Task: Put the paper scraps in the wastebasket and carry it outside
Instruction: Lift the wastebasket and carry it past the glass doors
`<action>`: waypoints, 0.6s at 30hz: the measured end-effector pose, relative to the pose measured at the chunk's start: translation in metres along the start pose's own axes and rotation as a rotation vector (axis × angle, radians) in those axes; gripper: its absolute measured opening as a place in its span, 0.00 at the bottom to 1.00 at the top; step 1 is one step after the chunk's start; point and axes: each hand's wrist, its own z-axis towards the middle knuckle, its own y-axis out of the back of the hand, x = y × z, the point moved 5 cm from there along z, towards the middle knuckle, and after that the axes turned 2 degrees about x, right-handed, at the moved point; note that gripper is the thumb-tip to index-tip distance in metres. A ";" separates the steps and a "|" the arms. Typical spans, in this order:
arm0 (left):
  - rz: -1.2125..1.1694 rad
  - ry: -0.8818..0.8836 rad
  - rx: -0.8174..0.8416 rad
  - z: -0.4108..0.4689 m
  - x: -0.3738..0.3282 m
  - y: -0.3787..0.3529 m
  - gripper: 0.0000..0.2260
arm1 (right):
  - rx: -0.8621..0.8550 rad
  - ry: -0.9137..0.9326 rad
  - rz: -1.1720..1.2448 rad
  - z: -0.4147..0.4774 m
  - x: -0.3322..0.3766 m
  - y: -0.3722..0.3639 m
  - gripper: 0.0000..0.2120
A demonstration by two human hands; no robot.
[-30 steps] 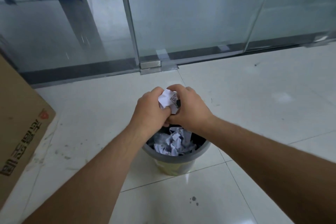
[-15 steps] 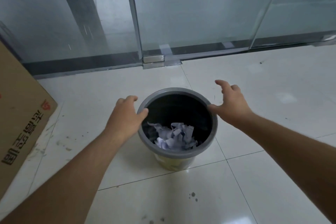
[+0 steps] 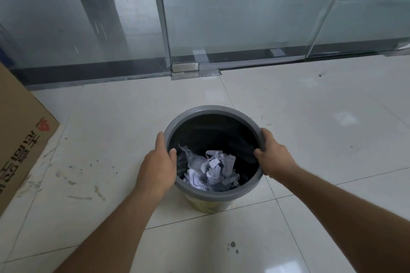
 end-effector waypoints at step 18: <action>-0.142 0.141 -0.040 -0.088 -0.121 0.236 0.23 | 0.065 0.014 0.115 -0.113 0.182 0.178 0.23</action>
